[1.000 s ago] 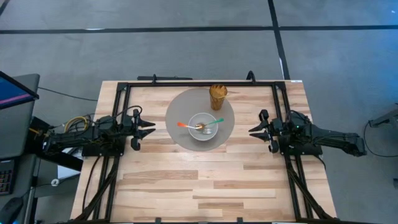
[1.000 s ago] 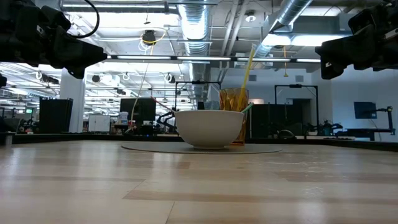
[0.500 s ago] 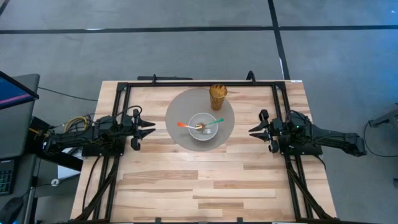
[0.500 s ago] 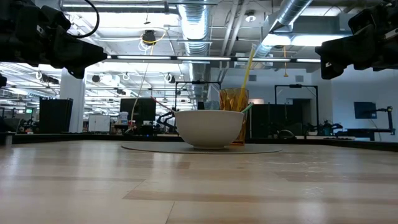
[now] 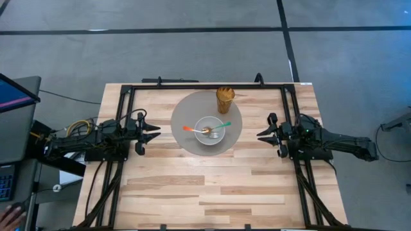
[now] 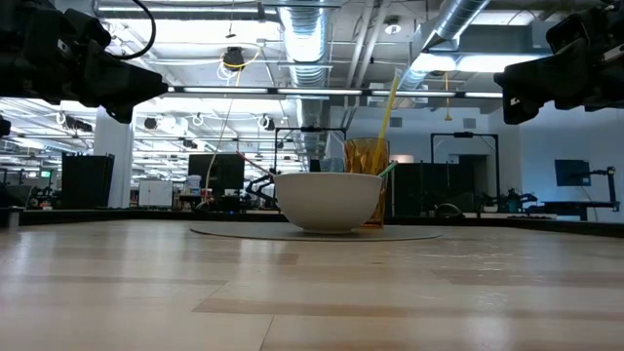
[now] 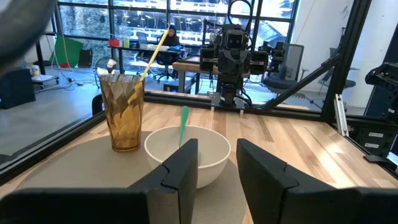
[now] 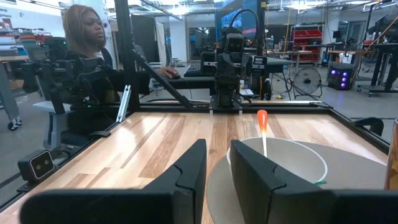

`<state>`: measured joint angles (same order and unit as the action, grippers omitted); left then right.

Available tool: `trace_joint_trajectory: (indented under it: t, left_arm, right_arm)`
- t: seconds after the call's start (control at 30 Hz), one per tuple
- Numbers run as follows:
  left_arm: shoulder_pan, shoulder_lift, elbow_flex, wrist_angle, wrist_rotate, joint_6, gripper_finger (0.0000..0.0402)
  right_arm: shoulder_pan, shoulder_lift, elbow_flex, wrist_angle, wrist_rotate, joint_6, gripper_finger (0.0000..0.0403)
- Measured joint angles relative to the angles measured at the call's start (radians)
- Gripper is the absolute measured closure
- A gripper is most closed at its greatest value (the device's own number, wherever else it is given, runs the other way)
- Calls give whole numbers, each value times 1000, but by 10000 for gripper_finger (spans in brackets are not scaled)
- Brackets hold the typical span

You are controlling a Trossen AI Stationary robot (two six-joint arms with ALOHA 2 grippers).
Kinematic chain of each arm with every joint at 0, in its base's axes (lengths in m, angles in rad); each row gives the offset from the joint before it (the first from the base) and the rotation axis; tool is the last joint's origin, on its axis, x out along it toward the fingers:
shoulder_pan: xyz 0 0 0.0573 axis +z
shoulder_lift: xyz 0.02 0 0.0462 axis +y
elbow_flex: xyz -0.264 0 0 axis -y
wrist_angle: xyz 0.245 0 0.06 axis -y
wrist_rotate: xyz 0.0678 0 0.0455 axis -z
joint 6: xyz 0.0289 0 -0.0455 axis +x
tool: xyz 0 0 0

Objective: Pick & Place Utensil
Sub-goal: Return to Home Position

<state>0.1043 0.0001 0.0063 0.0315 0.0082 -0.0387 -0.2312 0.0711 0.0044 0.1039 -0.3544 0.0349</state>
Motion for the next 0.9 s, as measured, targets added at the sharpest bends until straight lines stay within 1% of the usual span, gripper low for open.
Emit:
trace_joint_trajectory:
  t: [0.9]
  left_arm:
    - [0, 0, 0, 12, 0, 0, 289]
  right_arm:
    - [0, 0, 0, 0, 0, 0, 335]
